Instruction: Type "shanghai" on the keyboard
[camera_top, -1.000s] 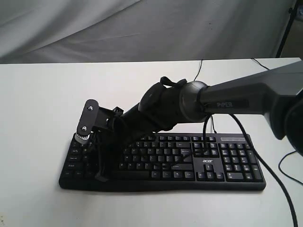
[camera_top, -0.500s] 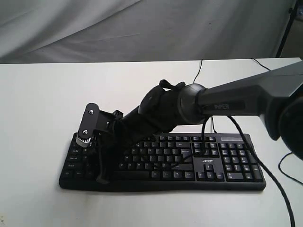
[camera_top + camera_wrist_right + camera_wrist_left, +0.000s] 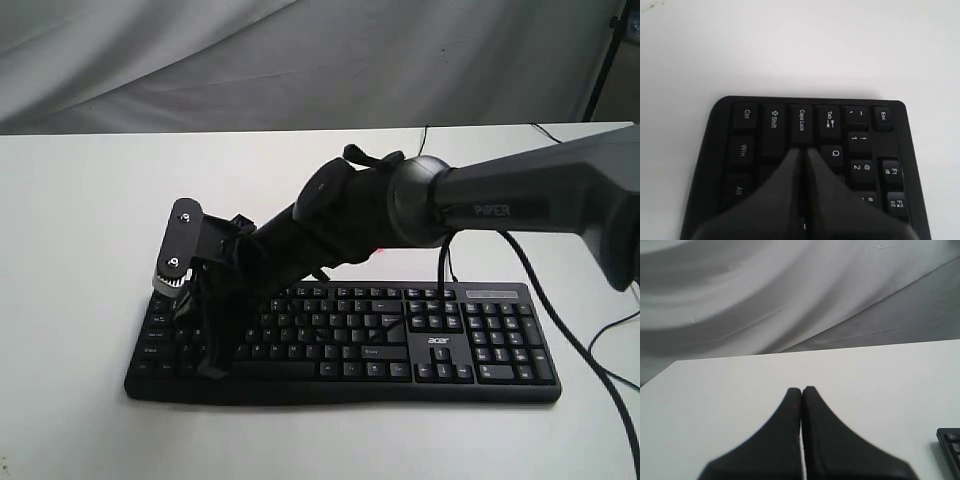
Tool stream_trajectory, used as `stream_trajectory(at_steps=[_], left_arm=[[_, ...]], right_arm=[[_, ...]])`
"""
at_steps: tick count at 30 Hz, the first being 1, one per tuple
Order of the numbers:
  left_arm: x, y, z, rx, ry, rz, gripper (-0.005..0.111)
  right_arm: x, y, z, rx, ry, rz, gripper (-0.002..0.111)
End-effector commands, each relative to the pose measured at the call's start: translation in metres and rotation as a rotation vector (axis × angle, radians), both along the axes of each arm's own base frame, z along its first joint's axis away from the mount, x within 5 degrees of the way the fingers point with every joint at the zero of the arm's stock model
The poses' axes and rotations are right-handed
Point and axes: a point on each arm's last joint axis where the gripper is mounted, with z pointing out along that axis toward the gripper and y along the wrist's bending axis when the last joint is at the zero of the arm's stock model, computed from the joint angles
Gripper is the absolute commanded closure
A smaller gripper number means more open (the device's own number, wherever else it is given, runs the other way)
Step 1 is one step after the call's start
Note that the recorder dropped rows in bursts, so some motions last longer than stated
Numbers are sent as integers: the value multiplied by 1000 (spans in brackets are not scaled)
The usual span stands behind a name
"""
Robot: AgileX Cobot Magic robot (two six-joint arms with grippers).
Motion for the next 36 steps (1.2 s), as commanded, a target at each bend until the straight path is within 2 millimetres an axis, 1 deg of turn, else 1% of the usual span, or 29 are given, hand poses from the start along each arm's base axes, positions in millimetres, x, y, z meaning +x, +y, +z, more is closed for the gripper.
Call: stream_trajectory(at_steps=[1, 4, 7, 10, 12, 18, 20, 24, 27, 30, 36], left_arm=[[0, 0, -1, -4, 3, -4, 106], [0, 0, -1, -4, 3, -4, 106], [0, 0, -1, -4, 3, -4, 106], [0, 0, -1, -4, 3, -4, 106], [0, 0, -1, -4, 3, -4, 106], [0, 0, -1, -4, 3, -4, 106], [0, 0, -1, -4, 3, -4, 106], [0, 0, -1, -4, 3, -4, 106], [0, 0, -1, -4, 3, -4, 106], [0, 0, -1, -4, 3, -4, 106], [0, 0, -1, -4, 3, -4, 106]], right_arm=[[0, 1, 4, 5, -1, 11, 108], [-1, 0, 3, -12, 5, 12, 108], [0, -8, -1, -73, 21, 4, 108], [2, -14, -2, -80, 32, 2, 108], [3, -18, 2, -74, 44, 5, 108], [1, -36, 22, -32, 107, 45, 108], [1, -41, 23, -33, 116, 50, 108], [0, -52, 18, -102, 131, 81, 108], [2, -61, 16, -103, 142, 54, 108], [-1, -67, 18, -104, 145, 42, 108], [-6, -77, 24, -121, 66, -42, 108]])
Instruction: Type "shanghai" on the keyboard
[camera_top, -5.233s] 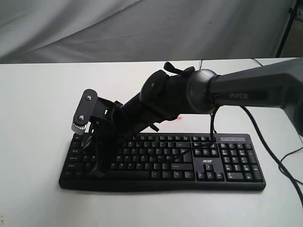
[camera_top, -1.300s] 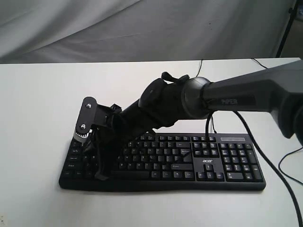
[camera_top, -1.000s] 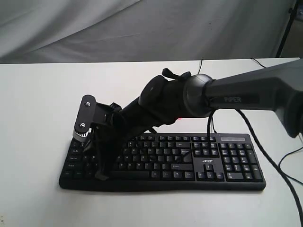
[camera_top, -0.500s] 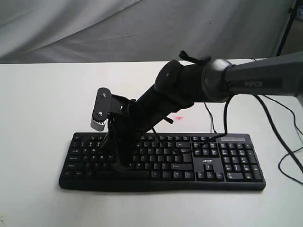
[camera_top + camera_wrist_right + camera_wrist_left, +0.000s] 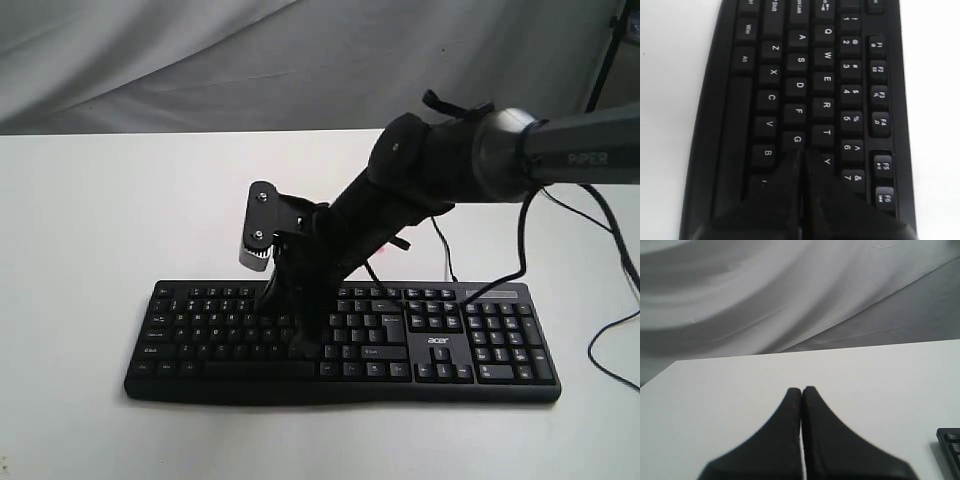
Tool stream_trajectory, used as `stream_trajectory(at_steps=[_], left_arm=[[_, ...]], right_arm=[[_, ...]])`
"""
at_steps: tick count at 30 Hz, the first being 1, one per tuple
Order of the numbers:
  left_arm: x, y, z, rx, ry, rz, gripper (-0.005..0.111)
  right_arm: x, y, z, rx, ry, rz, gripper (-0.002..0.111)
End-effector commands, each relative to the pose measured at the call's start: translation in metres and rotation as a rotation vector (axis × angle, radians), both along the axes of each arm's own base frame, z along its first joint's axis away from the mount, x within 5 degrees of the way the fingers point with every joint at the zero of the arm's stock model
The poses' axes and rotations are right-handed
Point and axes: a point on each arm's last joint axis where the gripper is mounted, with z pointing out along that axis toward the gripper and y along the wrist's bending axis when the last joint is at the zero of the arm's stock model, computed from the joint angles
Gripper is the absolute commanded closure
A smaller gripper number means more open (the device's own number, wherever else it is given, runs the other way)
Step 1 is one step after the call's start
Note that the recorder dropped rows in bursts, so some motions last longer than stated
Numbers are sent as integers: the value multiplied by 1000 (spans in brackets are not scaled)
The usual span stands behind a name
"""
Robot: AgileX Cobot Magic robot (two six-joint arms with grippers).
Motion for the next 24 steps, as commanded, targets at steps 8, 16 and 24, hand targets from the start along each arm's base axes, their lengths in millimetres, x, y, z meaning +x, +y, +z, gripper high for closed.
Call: stream_trajectory(at_steps=[8, 16, 24], left_arm=[[0, 0, -1, -4, 3, -4, 106], [0, 0, -1, -4, 3, -4, 106], [0, 0, -1, -4, 3, -4, 106]], right_arm=[[-2, -4, 7, 35, -34, -74, 108], [-4, -2, 9, 66, -6, -79, 108], [-7, 5, 1, 64, 21, -58, 108]])
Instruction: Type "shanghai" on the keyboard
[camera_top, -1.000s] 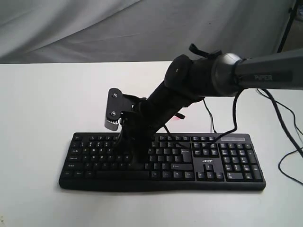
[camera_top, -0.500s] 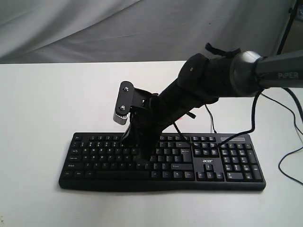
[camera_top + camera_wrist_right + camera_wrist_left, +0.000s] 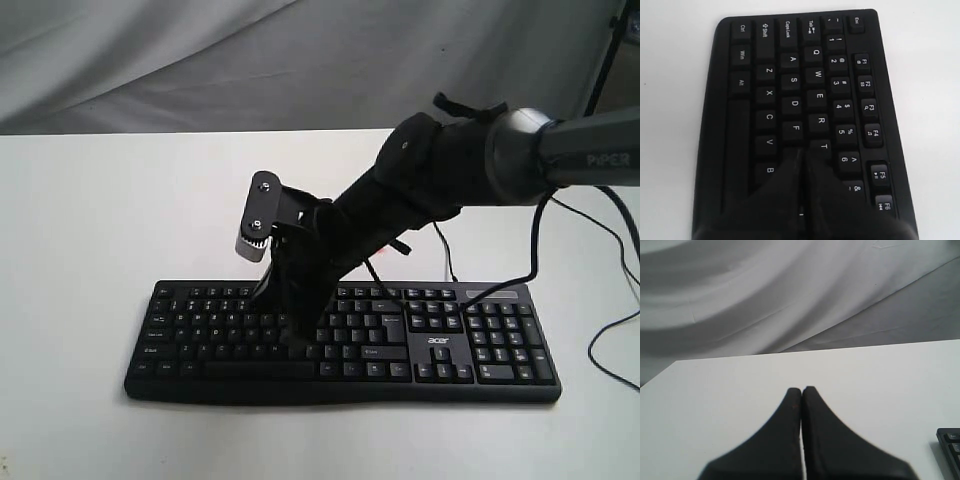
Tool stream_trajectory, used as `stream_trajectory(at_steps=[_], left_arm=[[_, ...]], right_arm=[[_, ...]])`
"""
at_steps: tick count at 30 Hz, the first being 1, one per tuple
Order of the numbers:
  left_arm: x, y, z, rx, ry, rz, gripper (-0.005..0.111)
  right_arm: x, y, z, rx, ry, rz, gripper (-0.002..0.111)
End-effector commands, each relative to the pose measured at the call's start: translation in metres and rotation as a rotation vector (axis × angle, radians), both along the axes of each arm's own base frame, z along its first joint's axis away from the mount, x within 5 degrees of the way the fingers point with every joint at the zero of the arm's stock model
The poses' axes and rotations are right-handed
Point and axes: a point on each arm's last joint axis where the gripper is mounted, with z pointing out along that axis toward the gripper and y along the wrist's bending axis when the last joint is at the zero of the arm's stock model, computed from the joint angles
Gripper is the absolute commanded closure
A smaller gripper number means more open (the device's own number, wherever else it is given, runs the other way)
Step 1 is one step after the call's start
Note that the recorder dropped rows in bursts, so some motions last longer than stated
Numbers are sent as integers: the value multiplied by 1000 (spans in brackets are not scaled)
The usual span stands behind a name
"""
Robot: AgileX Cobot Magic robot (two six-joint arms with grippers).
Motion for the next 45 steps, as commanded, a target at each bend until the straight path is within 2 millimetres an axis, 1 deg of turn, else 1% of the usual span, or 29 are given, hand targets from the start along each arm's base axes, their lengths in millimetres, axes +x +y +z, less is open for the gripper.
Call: stream_trajectory(at_steps=[1, 5, 13, 17, 32, 38, 45], left_arm=[[0, 0, -1, -4, 3, -4, 106], [0, 0, -1, -4, 3, -4, 106], [0, 0, -1, -4, 3, -4, 106], [0, 0, -1, -4, 3, -4, 106], [0, 0, -1, -4, 3, -4, 106], [0, 0, -1, -4, 3, -4, 106], [0, 0, -1, -4, 3, -4, 106]], right_arm=[[-2, 4, -9, 5, 27, 3, 108], [-1, 3, -16, -10, 28, 1, 108], [-1, 3, -18, -24, 26, 12, 108], [-1, 3, -27, -28, 32, 30, 108], [-1, 4, -27, -25, 26, 49, 108], [0, 3, -37, -38, 31, 49, 108], [0, 3, -35, -37, 25, 50, 108]])
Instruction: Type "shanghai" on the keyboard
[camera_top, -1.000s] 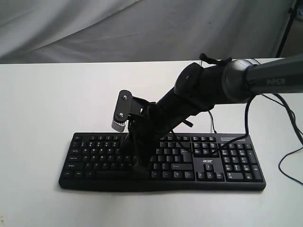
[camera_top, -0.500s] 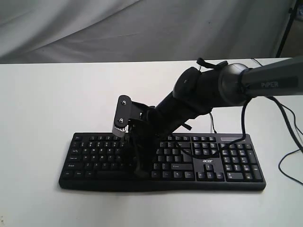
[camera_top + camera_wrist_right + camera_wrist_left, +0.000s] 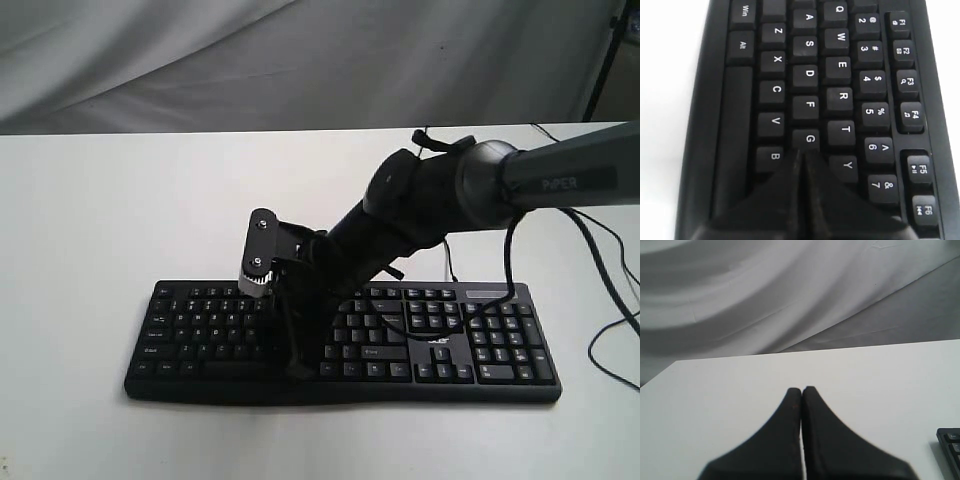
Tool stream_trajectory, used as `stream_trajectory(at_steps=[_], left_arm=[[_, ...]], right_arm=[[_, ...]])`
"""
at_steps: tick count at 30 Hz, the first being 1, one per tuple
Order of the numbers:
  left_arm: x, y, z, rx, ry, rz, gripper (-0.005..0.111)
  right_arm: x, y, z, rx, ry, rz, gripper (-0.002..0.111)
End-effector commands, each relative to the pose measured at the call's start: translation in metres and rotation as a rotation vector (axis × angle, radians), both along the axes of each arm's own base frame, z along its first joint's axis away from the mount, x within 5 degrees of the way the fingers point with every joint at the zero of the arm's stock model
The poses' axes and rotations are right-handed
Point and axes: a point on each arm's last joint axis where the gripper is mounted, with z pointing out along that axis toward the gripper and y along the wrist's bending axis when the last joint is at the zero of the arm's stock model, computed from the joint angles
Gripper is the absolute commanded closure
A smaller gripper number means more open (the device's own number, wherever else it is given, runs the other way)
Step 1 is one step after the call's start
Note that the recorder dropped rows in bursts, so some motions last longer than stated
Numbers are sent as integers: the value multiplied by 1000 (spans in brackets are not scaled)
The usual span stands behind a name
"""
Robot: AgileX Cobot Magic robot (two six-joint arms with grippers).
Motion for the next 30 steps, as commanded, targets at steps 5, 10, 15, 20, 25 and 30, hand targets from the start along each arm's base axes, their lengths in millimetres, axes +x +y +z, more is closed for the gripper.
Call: stream_trajectory(at_steps=[5, 10, 15, 20, 25, 30], left_arm=[[0, 0, -1, -4, 3, -4, 106], [0, 0, -1, -4, 3, -4, 106], [0, 0, -1, -4, 3, -4, 106], [0, 0, -1, -4, 3, -4, 106], [0, 0, -1, -4, 3, -4, 106], [0, 0, -1, -4, 3, -4, 106]], right_arm=[[0, 1, 2, 4, -15, 6, 108], [0, 1, -3, -2, -6, 9, 108], [-1, 0, -5, -17, -5, 20, 108], [0, 0, -5, -18, -7, 19, 108], [0, 0, -5, -19, -7, 18, 108], [0, 3, 15, 10, -43, 9, 108]])
